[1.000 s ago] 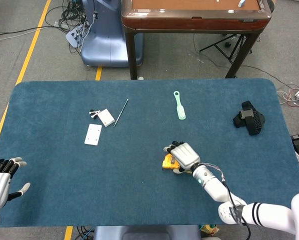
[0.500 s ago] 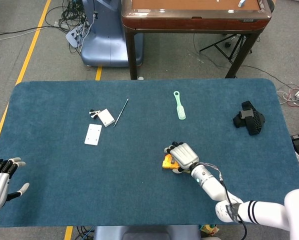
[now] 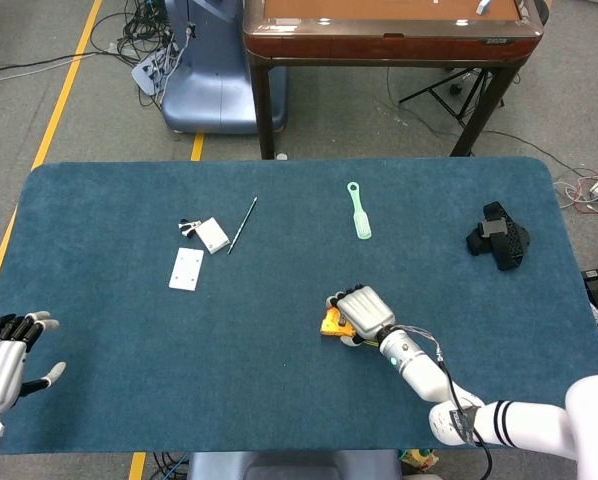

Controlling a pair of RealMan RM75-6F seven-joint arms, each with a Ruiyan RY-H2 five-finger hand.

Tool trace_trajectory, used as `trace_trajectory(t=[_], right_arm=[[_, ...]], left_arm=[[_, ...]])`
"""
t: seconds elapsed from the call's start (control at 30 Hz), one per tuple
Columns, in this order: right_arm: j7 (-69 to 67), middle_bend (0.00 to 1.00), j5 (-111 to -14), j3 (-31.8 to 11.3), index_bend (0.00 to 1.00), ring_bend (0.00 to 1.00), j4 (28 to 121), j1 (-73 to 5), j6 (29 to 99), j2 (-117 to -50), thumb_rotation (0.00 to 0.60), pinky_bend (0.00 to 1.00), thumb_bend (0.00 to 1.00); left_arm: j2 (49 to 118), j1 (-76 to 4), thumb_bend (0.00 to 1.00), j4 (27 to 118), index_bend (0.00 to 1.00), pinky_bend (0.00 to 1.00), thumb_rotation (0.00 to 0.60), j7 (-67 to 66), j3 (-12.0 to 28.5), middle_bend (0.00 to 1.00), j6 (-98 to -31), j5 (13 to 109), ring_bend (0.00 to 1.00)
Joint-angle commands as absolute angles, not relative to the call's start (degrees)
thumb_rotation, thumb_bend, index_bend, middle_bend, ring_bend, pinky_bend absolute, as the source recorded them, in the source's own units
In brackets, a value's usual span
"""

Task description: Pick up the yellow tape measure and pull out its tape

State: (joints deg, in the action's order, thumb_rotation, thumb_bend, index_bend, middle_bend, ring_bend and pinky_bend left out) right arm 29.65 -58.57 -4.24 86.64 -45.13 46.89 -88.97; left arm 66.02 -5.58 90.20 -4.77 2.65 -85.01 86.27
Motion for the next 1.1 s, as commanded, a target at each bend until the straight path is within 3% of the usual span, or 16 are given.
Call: trace_trajectory(t=[0.03,0.33,0.67,0.9,1.1], right_arm=[[28.4,0.58,-59.8,-4.7,0.52,0.45,88.7,-44.8,48.2,-87.6,0.600,0.31,0.65],[30.2,0.67,-59.6,-7.1,0.58,0.59,96.4,-44.1,54.6,-84.9,0.600,0.37,0.73],[37.3,0.70,-53.0,-10.6,0.62,0.66,103.9,-46.5,59.4,-86.0,0.600,0.41,0.76],[42.6,0.70,-45.8,-13.3,0.62,0.67,106.5,-50.7,60.7,-88.6,0.600,0.41,0.77],[46.1,0.71,-40.3,-14.7,0.63,0.67,106.7,-54.3,62.5,-91.8,0.600,0.41,0.77]], left_arm=[[66.3,-7.2,0.17,90.2,0.31,0.13,0.600,-3.6,3.3,0.26,-83.4,86.6,0.22],[69.7,-15.2,0.17,91.7,0.30,0.13,0.600,-0.1,7.3,0.26,-75.3,85.2,0.22],[77.2,-23.4,0.17,92.3,0.16,0.13,0.600,1.8,11.1,0.25,-65.7,78.9,0.22],[80.5,-26.4,0.17,93.6,0.01,0.13,0.600,1.9,13.0,0.17,-62.4,73.7,0.16],[81.6,-28.1,0.17,95.0,0.00,0.09,0.600,1.2,13.4,0.07,-60.2,70.0,0.08]])
